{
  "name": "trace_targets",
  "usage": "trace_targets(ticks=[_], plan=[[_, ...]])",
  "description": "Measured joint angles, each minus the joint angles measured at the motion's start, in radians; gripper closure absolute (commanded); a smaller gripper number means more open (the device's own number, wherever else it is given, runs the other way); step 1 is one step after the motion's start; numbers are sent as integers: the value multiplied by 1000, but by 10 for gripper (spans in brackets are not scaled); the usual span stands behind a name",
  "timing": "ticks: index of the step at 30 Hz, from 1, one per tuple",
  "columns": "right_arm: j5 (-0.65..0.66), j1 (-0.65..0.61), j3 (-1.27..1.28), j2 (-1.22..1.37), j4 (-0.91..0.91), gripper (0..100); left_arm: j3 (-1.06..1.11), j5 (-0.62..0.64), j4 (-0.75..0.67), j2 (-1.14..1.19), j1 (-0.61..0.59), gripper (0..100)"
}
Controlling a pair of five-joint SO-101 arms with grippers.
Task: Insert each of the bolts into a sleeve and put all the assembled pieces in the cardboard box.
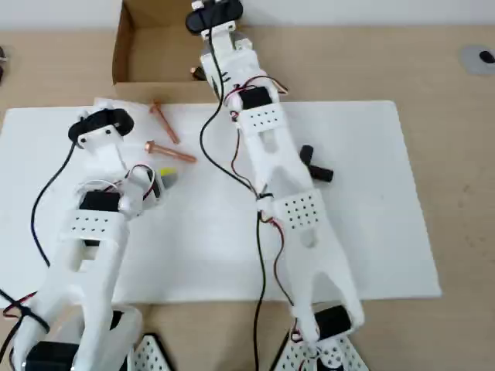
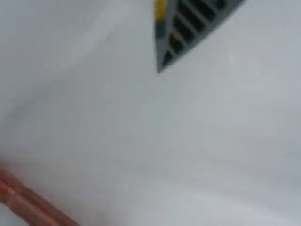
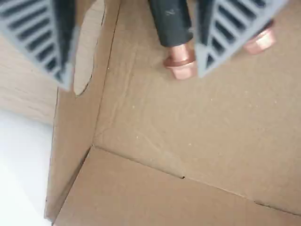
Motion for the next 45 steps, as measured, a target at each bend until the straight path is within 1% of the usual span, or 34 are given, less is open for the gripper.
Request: trace_targets(ticks=[3,7,10,14,21,25,28,31,34,37,42,45], plan=[[0,0,-46,0,12,771,0,0,0,0,0,727],[-3,0,-196,0,129,772,-44,17,0,3,0,727],[-6,0,-313,-3,288,772,-91,29,20,20,0,728],[-6,5,-334,-46,525,772,-184,78,77,109,-20,728],[-6,58,-338,-213,933,773,-399,242,87,405,-84,729],[-6,114,-338,-284,1180,773,-505,285,87,560,-84,729],[0,175,-338,-324,1218,773,-563,316,100,628,-84,729],[52,210,-330,-388,1229,773,-592,321,120,664,-84,729],[106,219,-221,-480,1229,773,-597,322,121,681,-84,729],[143,219,-3,-586,1229,772,-597,322,121,683,-84,729],[213,190,522,-844,1229,771,-597,321,121,683,-84,729],[196,164,833,-1026,1214,771,-597,321,121,683,-84,729]])
